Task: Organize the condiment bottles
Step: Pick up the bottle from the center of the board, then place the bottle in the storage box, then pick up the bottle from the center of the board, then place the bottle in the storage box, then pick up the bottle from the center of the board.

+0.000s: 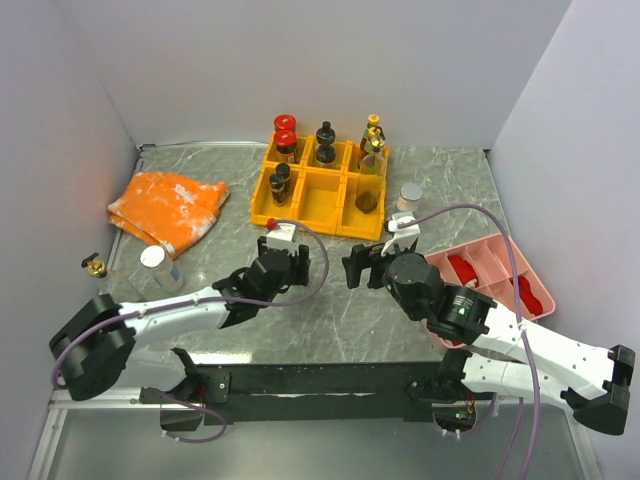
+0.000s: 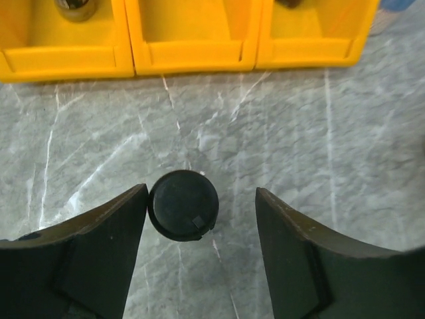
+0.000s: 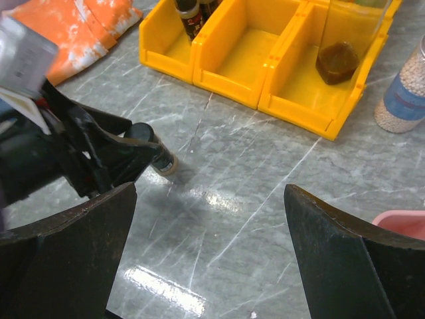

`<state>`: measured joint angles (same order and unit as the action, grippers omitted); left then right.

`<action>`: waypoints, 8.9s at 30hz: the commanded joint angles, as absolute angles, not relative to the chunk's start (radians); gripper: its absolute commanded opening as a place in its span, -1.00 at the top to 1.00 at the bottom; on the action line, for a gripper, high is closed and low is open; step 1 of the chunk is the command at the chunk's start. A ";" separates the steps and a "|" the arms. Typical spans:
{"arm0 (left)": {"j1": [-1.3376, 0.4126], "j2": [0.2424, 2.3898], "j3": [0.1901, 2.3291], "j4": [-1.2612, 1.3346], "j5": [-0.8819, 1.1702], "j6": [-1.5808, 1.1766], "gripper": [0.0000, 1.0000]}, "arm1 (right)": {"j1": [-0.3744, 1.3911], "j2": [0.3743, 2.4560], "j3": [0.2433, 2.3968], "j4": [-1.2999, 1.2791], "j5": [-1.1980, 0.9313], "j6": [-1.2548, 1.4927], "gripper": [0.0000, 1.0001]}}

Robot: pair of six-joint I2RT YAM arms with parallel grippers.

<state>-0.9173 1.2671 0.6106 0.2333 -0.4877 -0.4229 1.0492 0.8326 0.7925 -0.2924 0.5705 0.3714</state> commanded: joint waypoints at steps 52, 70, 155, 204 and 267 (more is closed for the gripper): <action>-0.526 1.638 1.052 0.489 -0.356 -0.169 0.98 | 1.043 0.715 0.764 -0.170 0.534 0.287 -1.00; -0.462 1.801 1.043 0.637 -0.262 -0.192 0.50 | 1.042 0.712 0.750 -0.149 0.575 0.267 -1.00; -0.538 0.822 0.996 -0.163 -0.202 -0.259 -0.93 | 0.218 1.608 1.059 0.169 0.308 0.164 -0.10; -0.532 0.646 0.937 -0.112 -0.407 -0.287 -0.93 | 0.726 1.971 1.779 -0.017 0.523 0.060 0.35; -0.382 1.025 0.965 -0.745 -1.089 -1.124 -0.95 | 0.772 1.132 1.035 0.057 0.219 0.265 -1.00</action>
<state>-0.4210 0.9573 0.9543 -0.6331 -1.0161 -0.8970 0.7639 1.2121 1.0401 0.0116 0.2398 0.2474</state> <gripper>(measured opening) 0.980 0.999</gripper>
